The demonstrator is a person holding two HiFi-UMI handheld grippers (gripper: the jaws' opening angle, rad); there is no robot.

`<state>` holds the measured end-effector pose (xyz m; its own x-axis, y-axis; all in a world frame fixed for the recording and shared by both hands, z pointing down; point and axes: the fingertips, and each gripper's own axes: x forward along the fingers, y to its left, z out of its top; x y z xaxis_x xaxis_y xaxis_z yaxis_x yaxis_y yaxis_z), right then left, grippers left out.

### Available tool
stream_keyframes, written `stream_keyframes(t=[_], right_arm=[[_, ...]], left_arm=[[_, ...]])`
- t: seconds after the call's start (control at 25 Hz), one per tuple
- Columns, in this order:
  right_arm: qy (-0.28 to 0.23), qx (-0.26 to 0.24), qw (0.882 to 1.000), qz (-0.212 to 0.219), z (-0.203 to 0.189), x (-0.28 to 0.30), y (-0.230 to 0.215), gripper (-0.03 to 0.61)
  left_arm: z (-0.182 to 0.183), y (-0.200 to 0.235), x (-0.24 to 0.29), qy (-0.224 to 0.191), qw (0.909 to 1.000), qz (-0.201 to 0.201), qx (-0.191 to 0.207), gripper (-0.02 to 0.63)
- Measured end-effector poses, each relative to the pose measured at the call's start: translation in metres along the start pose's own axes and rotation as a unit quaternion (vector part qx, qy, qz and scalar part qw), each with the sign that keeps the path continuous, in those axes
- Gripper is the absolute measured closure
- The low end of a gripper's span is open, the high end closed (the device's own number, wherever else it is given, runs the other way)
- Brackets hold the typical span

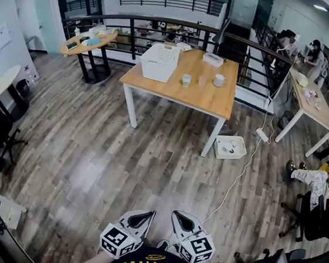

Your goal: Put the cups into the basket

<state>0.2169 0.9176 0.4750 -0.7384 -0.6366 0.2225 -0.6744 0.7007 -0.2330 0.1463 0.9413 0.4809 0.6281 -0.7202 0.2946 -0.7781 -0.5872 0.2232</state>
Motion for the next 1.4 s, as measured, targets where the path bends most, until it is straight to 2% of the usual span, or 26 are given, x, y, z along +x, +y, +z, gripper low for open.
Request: stream_keyframes(t=[0.2,0.36,0.52,0.76,1.08,1.4], right_arm=[[0.013,0.010,1.000,-0.001,-0.008,0.015,-0.012,0.568],[0.024,0.006,1.000,-0.001,-0.006,0.038,-0.026,0.568],[0.040,0.007,0.999,-0.006,0.000,0.077,-0.042,0.568],[0.042,-0.010,0.999,-0.020,0.034,0.152,-0.062,0.568],[0.049,-0.006,0.998,-0.047,0.060,0.243,-0.079,0.568],[0.068,0.008,0.995,-0.066,0.061,0.286,-0.106,0.568]], left_arm=[[-0.011,0.012,0.009,0.010,0.9997,0.007,-0.021,0.592],[-0.006,0.035,0.026,0.012,0.9996,0.005,-0.027,0.592],[0.006,0.073,0.050,0.012,0.9994,-0.007,-0.033,0.592],[0.044,0.145,0.081,0.006,0.9992,-0.031,-0.024,0.592],[0.068,0.242,0.092,0.002,0.9987,-0.042,-0.030,0.592],[0.075,0.287,0.125,0.016,0.9972,-0.062,-0.038,0.592]])
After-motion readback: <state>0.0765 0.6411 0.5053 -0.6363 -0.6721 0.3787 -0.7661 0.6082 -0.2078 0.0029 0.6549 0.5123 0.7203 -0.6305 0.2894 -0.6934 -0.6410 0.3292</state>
